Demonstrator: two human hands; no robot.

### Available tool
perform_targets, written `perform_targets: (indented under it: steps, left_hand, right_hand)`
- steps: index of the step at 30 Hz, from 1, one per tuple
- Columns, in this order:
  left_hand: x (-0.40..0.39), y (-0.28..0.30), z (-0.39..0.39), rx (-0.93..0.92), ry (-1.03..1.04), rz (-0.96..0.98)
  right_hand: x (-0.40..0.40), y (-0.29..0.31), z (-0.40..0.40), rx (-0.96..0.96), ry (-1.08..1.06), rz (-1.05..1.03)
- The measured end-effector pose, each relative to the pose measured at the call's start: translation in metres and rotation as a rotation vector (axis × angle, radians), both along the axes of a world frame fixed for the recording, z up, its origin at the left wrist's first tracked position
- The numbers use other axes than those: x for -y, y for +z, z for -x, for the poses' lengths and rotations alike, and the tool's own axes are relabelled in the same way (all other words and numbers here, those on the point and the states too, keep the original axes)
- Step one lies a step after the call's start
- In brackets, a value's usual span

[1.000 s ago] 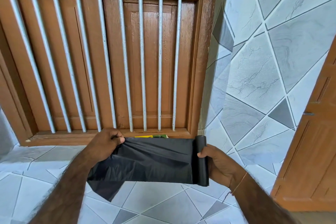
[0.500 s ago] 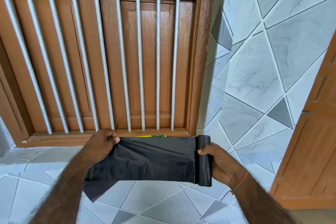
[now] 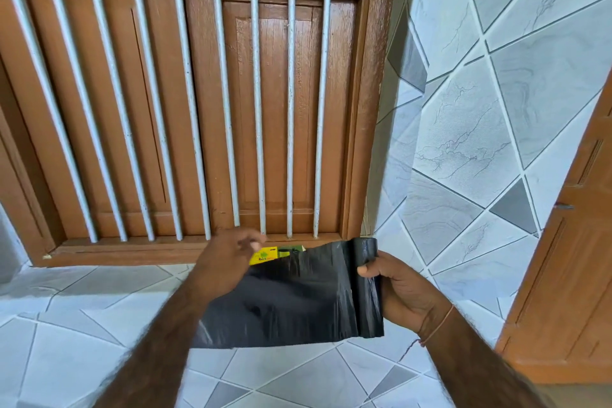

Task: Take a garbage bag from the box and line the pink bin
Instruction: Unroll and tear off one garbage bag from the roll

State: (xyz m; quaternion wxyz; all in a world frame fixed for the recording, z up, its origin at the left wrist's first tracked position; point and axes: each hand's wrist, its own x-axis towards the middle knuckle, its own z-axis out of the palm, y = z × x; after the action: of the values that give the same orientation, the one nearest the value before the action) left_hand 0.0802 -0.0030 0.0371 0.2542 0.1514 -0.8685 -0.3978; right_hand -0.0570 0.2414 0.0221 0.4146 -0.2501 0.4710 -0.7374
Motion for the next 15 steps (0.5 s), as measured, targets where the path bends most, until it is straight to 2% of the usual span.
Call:
perform_targets:
  steps: [2, 6, 10, 15]
  left_hand:
    - [-0.032, 0.010, 0.003, -0.048, -0.173, -0.064]
    - [-0.070, 0.016, 0.018, 0.032, -0.436, -0.189]
    - [-0.064, 0.016, 0.026, -0.053, -0.373, -0.227]
    - [-0.064, 0.023, 0.027, -0.013, -0.375, -0.135]
  right_hand:
    - [0.003, 0.004, -0.003, -0.031, 0.041, -0.015]
    - [0.006, 0.010, -0.006, -0.091, 0.117, -0.002]
    - [-0.002, 0.017, -0.005, -0.094, 0.065, 0.006]
    - [-0.006, 0.017, -0.005, -0.080, -0.007, 0.005]
